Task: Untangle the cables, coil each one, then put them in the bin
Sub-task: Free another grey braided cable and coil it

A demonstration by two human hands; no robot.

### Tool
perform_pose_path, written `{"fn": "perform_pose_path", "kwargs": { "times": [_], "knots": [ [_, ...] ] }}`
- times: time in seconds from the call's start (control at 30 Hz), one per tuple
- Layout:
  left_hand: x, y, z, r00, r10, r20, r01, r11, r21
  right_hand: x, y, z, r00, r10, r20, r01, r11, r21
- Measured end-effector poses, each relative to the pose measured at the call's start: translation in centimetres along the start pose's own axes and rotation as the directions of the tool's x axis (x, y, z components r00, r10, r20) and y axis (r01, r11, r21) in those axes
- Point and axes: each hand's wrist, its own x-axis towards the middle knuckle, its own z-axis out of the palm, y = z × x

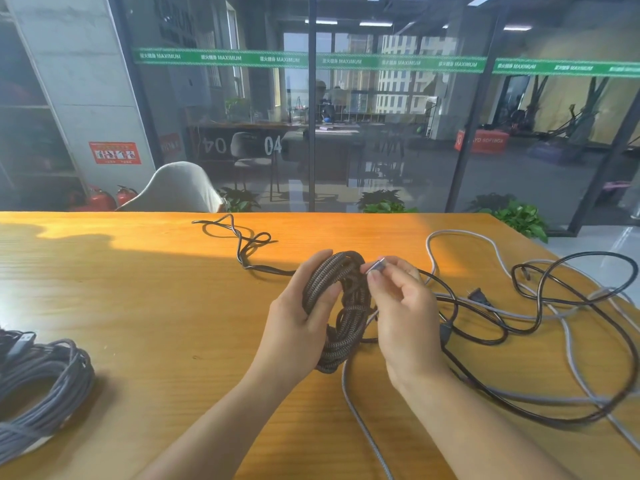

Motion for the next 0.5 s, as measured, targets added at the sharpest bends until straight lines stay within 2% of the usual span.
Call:
{"fn": "perform_pose_path", "kwargs": {
  "times": [0.13, 0.2, 0.27, 0.37, 0.5],
  "knots": [
    [0.3, -0.1, 0.2, 0.999, -0.035, 0.033, 0.037, 0.997, -0.063, 0.9, 0.0, -0.5, 0.983, 0.178, 0.038, -0.182, 0.95, 0.254],
    [0.2, -0.2, 0.1, 0.998, -0.05, 0.033, 0.053, 0.994, -0.1, 1.2, 0.0, -0.6, 0.971, 0.222, 0.084, -0.237, 0.921, 0.309],
    [0.1, -0.3, -0.2, 0.998, -0.068, 0.016, 0.07, 0.986, -0.149, 1.3, 0.1, -0.6, 0.963, 0.223, 0.151, -0.259, 0.92, 0.293],
    [-0.1, -0.7, -1.0, 0.994, -0.113, 0.014, 0.113, 0.97, -0.215, 1.0, 0.0, -0.6, 0.941, 0.198, 0.274, -0.253, 0.95, 0.181],
    [-0.2, -0.8, -1.5, 0.99, -0.141, 0.024, 0.142, 0.95, -0.278, 0.6, -0.2, -0.5, 0.916, 0.183, 0.358, -0.222, 0.973, 0.069]
  ]
}}
